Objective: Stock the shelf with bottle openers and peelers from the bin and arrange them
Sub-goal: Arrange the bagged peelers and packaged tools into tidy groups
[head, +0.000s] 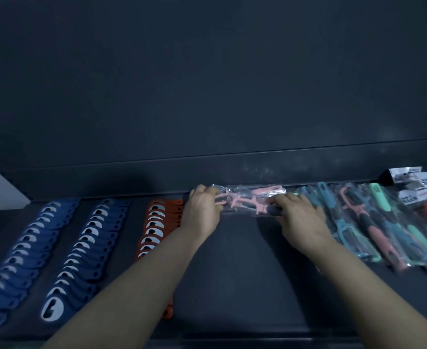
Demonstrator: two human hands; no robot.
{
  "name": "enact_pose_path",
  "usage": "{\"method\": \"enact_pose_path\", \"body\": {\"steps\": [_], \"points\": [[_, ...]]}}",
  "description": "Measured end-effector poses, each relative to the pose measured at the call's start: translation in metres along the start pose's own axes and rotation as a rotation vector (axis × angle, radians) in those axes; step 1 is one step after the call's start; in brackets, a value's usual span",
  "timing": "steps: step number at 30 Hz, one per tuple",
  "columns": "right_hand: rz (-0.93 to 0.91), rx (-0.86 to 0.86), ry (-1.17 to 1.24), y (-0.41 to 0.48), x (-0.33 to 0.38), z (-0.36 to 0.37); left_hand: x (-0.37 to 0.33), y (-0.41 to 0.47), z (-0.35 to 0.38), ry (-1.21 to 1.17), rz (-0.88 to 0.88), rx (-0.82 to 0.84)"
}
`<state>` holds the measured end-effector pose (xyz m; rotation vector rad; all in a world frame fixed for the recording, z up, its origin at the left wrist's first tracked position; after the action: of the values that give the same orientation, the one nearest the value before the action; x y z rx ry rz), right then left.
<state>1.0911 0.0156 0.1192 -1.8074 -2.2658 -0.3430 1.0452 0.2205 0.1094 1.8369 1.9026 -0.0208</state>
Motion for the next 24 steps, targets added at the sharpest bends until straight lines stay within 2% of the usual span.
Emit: {"method": "enact_pose_path", "body": {"steps": [4,7,9,13,24], "points": [[-0.082,0.019,-0.021,0.004,0.014,0.004,-0.003,-0.003,-0.015,-0.16,0.021,-0.129],[-0.165,0.068,-0.033,0.005,0.029,0.011,-0.012,-0.009,-0.012,-0.225,0.025,0.011],[-0.202,0.073,-0.043,0.006,0.036,0.016,-0.011,-0.015,-0.007,-0.176,0.023,0.089],[-0.234,0.067,-0.019,0.009,0.045,0.026,0.001,-0.02,-0.007,-0.144,-0.049,0.046],[-0.146,0.086,-0.025,0.022,0.039,0.036,-0.003,-0.009,0.003,-0.041,-0.068,0.039]]}}
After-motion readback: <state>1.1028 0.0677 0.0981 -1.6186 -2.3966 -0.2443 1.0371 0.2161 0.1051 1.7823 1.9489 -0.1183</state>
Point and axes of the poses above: each hand's wrist, its own y-axis towards the middle knuckle, its own z-axis out of the palm, x = y × z, the point moved 9 cm from there along y, towards the middle knuckle, and after that the axes turned 15 degrees about z, right-handed, at the moved point
